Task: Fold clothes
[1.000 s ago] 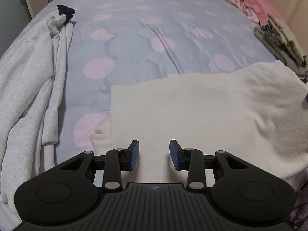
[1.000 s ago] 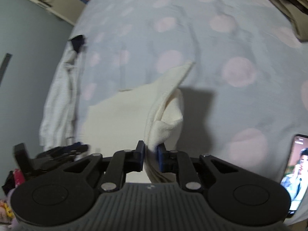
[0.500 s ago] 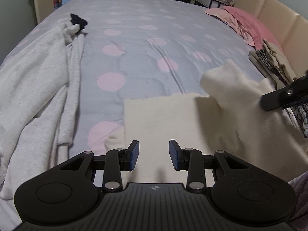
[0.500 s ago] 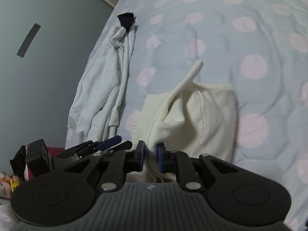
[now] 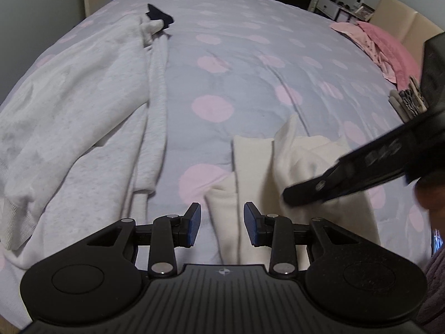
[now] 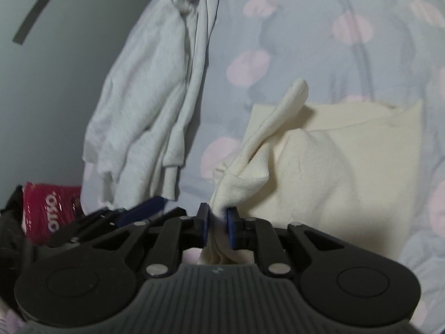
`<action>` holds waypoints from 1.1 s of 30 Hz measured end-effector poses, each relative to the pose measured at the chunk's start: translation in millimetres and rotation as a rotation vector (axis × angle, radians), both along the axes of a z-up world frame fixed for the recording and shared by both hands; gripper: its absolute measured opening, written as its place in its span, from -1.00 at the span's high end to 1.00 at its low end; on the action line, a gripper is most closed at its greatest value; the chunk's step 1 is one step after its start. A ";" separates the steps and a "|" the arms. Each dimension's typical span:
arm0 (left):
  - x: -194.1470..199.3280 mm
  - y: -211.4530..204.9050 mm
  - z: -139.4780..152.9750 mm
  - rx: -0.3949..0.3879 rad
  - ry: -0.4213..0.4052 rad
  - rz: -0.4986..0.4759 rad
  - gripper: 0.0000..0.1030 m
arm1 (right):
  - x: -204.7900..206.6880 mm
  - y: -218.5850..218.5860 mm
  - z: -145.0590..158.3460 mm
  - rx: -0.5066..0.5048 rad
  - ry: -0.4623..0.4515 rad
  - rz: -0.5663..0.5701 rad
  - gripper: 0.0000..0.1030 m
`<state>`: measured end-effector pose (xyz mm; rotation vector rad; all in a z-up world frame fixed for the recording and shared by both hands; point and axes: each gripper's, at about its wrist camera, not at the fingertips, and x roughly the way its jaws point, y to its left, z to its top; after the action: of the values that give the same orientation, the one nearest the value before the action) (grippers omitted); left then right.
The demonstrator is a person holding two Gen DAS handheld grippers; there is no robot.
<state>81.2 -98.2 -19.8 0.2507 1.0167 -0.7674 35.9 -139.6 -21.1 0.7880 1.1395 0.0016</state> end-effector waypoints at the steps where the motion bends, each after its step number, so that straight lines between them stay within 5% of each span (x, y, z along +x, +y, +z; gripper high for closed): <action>1: 1.8 1.5 -0.3 -0.001 0.004 0.003 0.39 | 4.5 4.8 -4.9 0.002 0.009 0.018 0.71; 8: 3.9 3.9 -2.0 0.015 0.019 -0.009 0.39 | 23.8 27.8 -34.2 -0.027 0.058 0.089 0.70; 12: 0.3 5.7 -2.0 0.007 0.044 -0.012 0.39 | 26.6 24.7 -39.4 0.015 0.057 0.089 0.51; 16: -3.5 7.6 -2.0 -0.004 0.072 -0.014 0.39 | 22.1 9.5 -25.8 0.034 0.031 0.053 0.48; 19: -6.4 9.0 -1.9 -0.012 0.093 -0.016 0.38 | 11.2 -5.7 -8.5 0.019 -0.008 0.019 0.26; 25: -26.9 6.7 2.4 -0.075 0.110 -0.074 0.24 | -20.5 -22.7 17.6 -0.156 -0.054 -0.018 0.24; 33: -52.9 -2.3 -27.8 0.087 0.135 -0.096 0.81 | -79.4 -13.2 0.0 -0.237 -0.037 0.063 0.35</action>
<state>28.2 -100.5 -47.6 0.3280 1.1744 -0.8369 -43.5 -152.9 -21.1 0.5399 1.1060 -0.0649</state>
